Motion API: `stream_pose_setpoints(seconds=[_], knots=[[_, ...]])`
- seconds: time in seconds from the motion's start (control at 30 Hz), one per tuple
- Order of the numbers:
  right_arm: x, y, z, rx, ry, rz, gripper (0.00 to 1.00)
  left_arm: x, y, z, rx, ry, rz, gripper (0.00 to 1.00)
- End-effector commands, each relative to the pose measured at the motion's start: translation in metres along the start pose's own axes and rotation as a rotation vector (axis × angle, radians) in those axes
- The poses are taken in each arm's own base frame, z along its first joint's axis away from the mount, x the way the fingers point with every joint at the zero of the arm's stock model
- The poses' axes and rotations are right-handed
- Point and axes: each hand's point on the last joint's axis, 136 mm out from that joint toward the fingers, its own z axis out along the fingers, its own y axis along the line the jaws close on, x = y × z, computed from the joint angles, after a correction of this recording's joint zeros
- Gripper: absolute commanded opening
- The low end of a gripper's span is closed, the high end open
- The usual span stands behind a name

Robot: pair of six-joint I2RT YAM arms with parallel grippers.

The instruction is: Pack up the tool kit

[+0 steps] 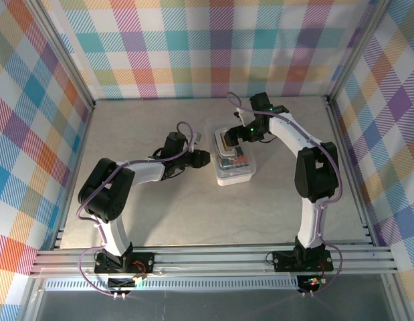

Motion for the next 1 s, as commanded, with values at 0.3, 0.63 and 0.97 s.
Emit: stream_pose_setpoints(seconds=[0.3, 0.63, 0.97], knots=[[0.027, 0.012, 0.008, -0.057, 0.095, 0.004, 0.99, -0.039, 0.016, -0.010, -0.021, -0.120, -0.017, 0.18], [0.026, 0.013, 0.007, -0.061, 0.093, 0.005, 0.99, -0.046, 0.011, -0.018, -0.034, -0.111, 0.006, 0.13], [0.025, 0.013, 0.006, -0.064, 0.092, 0.004, 0.99, -0.052, 0.008, -0.023, -0.046, -0.113, 0.019, 0.12]])
